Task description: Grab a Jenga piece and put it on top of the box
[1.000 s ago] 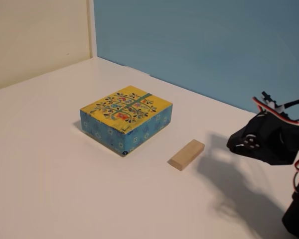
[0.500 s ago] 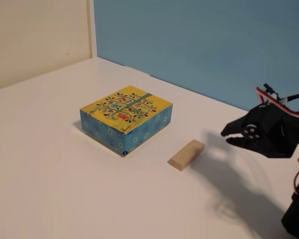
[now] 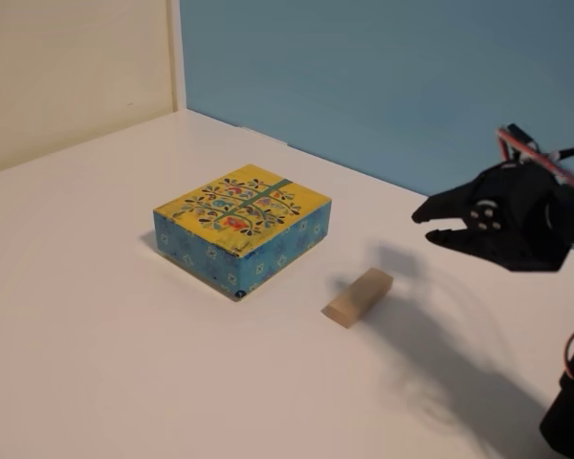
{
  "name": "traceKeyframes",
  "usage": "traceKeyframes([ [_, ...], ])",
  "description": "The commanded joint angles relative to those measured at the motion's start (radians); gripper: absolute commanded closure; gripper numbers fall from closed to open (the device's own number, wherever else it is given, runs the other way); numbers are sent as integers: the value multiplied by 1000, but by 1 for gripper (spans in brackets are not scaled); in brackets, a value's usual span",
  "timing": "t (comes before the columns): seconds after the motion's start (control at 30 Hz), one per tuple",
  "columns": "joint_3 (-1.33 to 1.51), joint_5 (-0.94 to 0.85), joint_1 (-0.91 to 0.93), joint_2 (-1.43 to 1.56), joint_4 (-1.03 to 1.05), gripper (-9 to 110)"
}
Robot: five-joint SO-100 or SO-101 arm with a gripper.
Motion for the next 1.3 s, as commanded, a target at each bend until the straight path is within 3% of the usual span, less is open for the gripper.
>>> traceKeyframes([
  [0.0, -121, 5, -11, -120, 18, 93],
  [0.43, -394, -64, -94, -492, 241, 87],
  [0.9, -491, -206, -106, -726, 264, 77],
  [1.27, -535, -285, -141, -865, 262, 76],
])
